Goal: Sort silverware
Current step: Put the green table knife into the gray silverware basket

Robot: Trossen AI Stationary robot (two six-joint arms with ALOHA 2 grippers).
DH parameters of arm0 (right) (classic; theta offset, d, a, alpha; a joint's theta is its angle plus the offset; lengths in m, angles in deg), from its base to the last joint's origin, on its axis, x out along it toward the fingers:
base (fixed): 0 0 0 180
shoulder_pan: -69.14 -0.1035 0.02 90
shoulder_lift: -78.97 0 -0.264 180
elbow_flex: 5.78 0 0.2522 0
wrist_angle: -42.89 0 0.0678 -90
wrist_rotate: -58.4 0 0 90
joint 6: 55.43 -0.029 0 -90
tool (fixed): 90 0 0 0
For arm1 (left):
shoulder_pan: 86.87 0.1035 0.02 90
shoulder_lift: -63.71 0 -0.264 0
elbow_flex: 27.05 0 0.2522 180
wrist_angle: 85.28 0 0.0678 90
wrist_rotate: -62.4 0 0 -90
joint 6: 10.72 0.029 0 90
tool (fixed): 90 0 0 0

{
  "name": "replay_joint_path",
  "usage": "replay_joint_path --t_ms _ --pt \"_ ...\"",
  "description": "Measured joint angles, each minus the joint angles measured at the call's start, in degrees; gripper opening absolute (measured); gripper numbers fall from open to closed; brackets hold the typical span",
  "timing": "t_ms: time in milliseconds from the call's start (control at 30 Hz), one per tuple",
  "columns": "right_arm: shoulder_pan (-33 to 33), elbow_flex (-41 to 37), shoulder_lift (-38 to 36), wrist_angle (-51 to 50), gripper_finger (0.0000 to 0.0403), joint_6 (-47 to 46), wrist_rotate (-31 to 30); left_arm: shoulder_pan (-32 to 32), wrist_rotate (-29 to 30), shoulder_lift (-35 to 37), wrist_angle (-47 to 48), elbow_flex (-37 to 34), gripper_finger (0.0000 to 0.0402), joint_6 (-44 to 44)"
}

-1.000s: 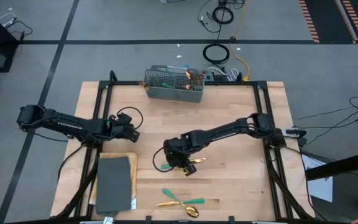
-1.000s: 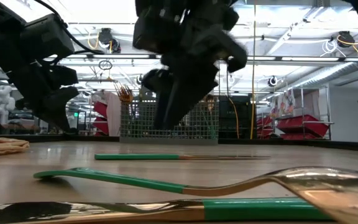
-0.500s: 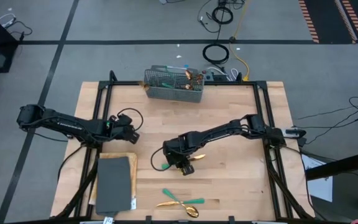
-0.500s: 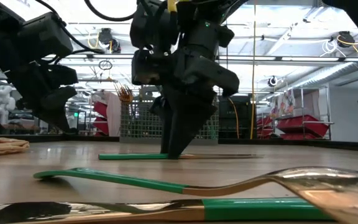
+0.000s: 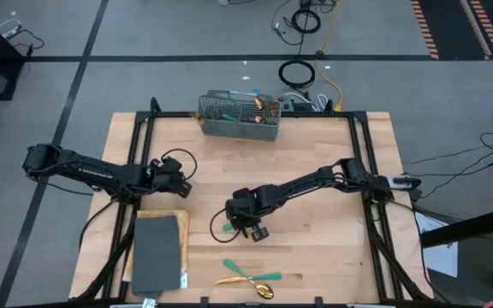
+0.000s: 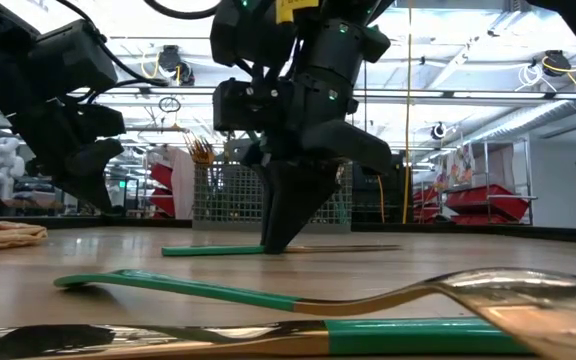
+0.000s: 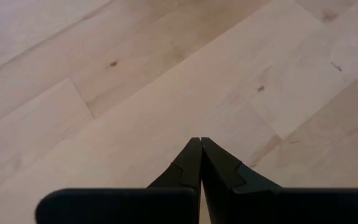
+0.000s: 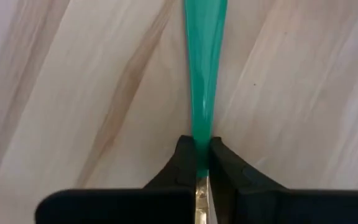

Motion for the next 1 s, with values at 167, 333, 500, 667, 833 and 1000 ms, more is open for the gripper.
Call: replay_joint_path --t_ms 167,333,500,667,833,1000 --pt "-0.5 -0.2 -0.9 0.8 0.0002 3.9 -0.7 0.0 0.0 0.0 0.0 0.0 0.0011 0.0" --pt "-0.2 -1.1 -5.4 2.3 0.0001 5.3 -2.5 0.0 0.1 0.0 0.1 0.0 0.0011 0.0" --pt "0.7 -1.1 -9.5 3.4 0.0 5.7 -3.3 0.0 0.1 0.0 0.0 0.0 0.0011 0.0" --pt "1.0 -1.0 -12.5 4.9 0.0003 7.2 -2.6 0.0 0.1 0.0 0.0 0.0 0.0011 0.0" --pt "3.6 -1.0 -17.9 9.3 0.0003 11.8 -6.9 0.0 0.1 0.0 0.0 0.0 0.0011 0.0" --pt "8.5 -0.9 -23.3 6.0 0.0002 9.9 0.0 0.0 0.1 0.0 -0.1 0.0 0.0011 0.0"
